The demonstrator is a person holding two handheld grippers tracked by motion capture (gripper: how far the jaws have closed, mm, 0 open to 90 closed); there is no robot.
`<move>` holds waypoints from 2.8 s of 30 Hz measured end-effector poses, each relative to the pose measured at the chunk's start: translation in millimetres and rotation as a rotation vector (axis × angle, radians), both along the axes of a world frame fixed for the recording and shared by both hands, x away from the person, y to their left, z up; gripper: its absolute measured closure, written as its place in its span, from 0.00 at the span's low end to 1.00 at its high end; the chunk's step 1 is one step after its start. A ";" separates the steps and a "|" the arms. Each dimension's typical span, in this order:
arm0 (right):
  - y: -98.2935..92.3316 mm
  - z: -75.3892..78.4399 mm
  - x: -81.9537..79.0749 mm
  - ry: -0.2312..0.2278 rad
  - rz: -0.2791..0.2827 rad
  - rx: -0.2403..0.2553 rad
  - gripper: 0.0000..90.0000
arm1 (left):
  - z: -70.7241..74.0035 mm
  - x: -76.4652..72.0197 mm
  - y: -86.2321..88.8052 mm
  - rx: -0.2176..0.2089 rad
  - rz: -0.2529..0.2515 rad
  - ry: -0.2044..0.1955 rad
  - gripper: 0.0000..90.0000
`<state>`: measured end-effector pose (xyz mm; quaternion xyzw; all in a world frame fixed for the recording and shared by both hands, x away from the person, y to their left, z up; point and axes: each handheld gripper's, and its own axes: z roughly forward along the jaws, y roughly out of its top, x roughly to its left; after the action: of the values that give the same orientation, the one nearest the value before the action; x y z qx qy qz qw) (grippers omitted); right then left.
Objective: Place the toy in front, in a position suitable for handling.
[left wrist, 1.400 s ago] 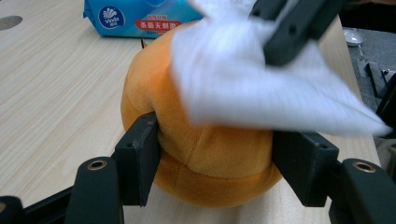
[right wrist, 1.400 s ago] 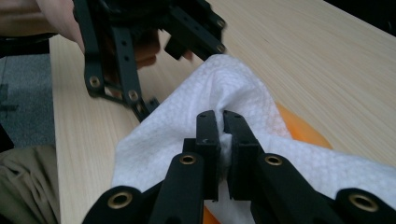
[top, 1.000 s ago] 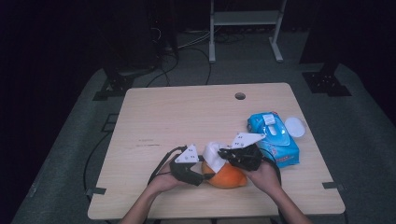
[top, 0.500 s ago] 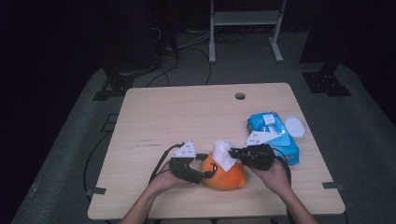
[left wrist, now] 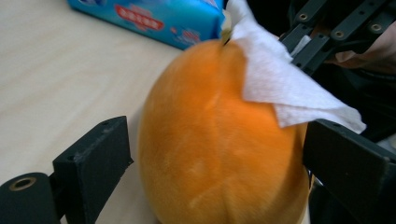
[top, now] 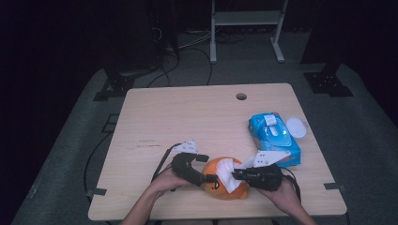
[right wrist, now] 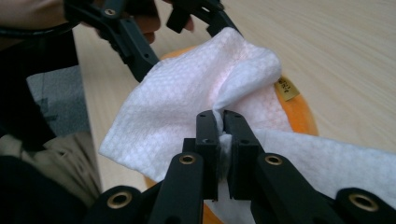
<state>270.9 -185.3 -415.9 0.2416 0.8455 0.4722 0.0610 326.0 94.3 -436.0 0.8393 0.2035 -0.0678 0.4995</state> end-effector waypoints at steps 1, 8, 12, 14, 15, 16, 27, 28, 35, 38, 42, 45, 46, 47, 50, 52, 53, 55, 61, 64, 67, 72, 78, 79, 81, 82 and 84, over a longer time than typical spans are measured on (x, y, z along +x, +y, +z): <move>-0.2 -0.3 -2.7 -0.003 0.006 -0.003 0.94 | -1.7 -1.1 -2.4 0.007 -0.019 0.017 0.08; -3.7 -0.7 -11.7 -0.018 0.010 0.000 0.94 | 0.8 -6.4 -8.4 0.029 -0.078 -0.050 0.32; -6.9 10.9 -10.1 -0.060 -0.015 0.016 0.94 | 14.1 -8.5 -4.2 -0.023 -0.045 -0.227 0.43; -6.7 18.3 -7.6 -0.089 -0.029 0.021 0.94 | 20.8 -10.2 -3.0 -0.048 -0.029 -0.322 0.43; -6.5 20.9 -5.5 -0.092 -0.034 0.029 0.94 | 20.3 -11.5 -3.1 -0.036 -0.029 -0.374 0.43; -6.0 22.3 -1.9 -0.096 -0.037 0.031 0.94 | 18.4 -11.4 -3.4 -0.022 -0.027 -0.390 0.42; 7.2 29.1 13.1 -0.123 -0.049 0.102 0.94 | -1.6 -9.4 8.6 0.019 -0.078 -0.371 0.41; 8.4 32.3 14.8 -0.135 -0.053 0.102 0.94 | -1.8 -9.7 9.0 0.019 -0.084 -0.375 0.40; 0.5 15.1 26.8 -0.094 -0.079 0.021 0.94 | -4.2 -7.7 11.9 0.015 -0.095 -0.351 0.36; -3.0 10.0 20.8 -0.081 -0.083 0.042 0.94 | 2.0 -5.6 7.2 0.019 -0.071 -0.277 0.20; 2.7 9.3 11.0 -0.088 -0.063 0.026 0.94 | 3.8 -7.8 6.5 0.040 -0.072 -0.283 0.27; -1.6 10.7 11.2 -0.092 -0.066 0.027 0.94 | 2.0 -7.5 9.3 0.043 -0.070 -0.292 0.36; -5.3 10.1 12.3 -0.084 -0.068 0.027 0.94 | 1.9 -7.7 9.4 0.043 -0.071 -0.292 0.38; -7.8 9.6 12.7 -0.082 -0.075 0.025 0.94 | 1.9 -7.7 9.8 0.044 -0.071 -0.291 0.38; -20.0 7.3 12.2 -0.078 -0.113 0.002 0.94 | 1.6 -7.9 10.0 0.043 -0.071 -0.295 0.38; -25.2 5.8 10.6 -0.065 -0.127 -0.001 0.94 | 1.9 -8.3 8.4 0.040 -0.069 -0.300 0.38; -25.4 5.9 9.6 -0.067 -0.125 0.001 0.94 | 2.6 -9.0 6.9 0.043 -0.069 -0.307 0.38; -20.2 8.9 7.7 -0.081 -0.112 0.009 0.94 | 4.6 -10.7 3.6 0.052 -0.072 -0.321 0.38; 16.9 23.1 7.9 -0.151 -0.027 0.004 0.94 | 7.1 -14.0 -2.2 0.076 -0.056 -0.341 0.38; 20.8 24.2 9.5 -0.159 -0.019 -0.015 0.94 | 4.3 -11.5 3.0 0.055 -0.041 -0.315 0.38; 10.3 21.2 10.4 -0.150 -0.040 -0.029 0.94 | 4.1 -8.6 4.9 0.051 -0.039 -0.310 0.38; -18.1 12.7 8.3 -0.099 -0.093 -0.022 0.94 | 6.4 -10.9 -0.6 0.055 -0.044 -0.330 0.38; 1.4 21.0 7.2 -0.136 -0.041 -0.005 0.94 | 9.8 -14.7 -10.0 0.078 -0.039 -0.358 0.38; 4.1 21.8 7.6 -0.144 -0.036 -0.008 0.94 | 9.1 -13.8 -8.1 0.078 -0.038 -0.354 0.38; 6.7 22.9 9.8 -0.145 -0.028 -0.013 0.94 | 7.7 -12.3 -5.3 0.065 -0.035 -0.344 0.38; 5.3 22.9 11.3 -0.144 -0.034 -0.016 0.94 | 7.6 -12.0 -4.8 0.062 -0.033 -0.341 0.38; 2.2 24.1 13.6 -0.131 -0.045 -0.006 0.94 | 8.6 -12.6 -7.5 0.058 -0.031 -0.350 0.38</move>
<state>284.4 -183.1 -391.8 0.2292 0.8353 0.4831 0.1274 313.4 86.8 -427.5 0.8555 0.1026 0.0774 0.5016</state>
